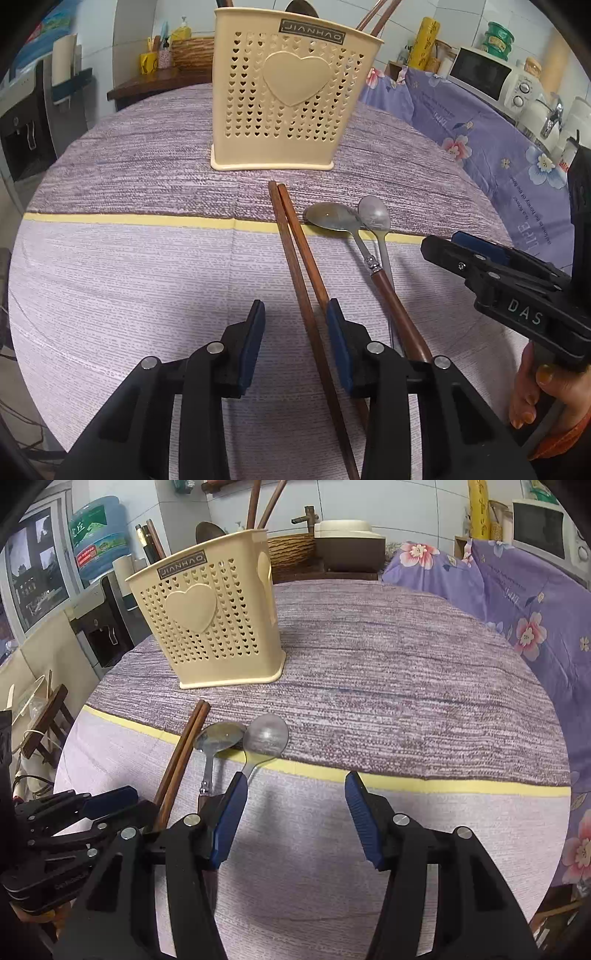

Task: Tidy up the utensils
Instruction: 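Move both open tools back over the remaining chopsticks and spoons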

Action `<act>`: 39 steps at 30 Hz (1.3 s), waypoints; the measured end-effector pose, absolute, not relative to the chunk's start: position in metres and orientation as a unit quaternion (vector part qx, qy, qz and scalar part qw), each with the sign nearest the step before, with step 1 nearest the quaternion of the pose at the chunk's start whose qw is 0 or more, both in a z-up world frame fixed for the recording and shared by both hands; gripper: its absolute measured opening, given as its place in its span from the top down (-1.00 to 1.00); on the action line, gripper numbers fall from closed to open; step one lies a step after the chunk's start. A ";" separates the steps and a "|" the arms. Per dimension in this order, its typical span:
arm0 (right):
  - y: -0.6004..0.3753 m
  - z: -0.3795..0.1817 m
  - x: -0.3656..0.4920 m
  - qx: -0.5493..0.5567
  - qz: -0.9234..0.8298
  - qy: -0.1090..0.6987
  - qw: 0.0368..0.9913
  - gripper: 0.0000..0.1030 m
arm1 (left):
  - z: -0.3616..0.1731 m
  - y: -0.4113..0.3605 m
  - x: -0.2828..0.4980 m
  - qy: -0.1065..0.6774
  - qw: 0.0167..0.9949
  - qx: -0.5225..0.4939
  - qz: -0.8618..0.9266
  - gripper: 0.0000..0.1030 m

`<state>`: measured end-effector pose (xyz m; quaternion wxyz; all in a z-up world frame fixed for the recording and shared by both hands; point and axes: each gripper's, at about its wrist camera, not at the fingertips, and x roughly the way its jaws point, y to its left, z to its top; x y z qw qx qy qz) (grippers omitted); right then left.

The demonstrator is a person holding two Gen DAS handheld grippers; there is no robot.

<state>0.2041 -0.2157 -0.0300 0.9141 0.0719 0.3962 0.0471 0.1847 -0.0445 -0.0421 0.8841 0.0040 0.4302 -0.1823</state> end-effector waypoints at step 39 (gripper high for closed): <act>-0.237 -0.043 0.235 0.034 0.052 0.470 0.880 0.09 | -0.043 -0.023 0.206 0.427 0.891 0.006 -0.151 0.46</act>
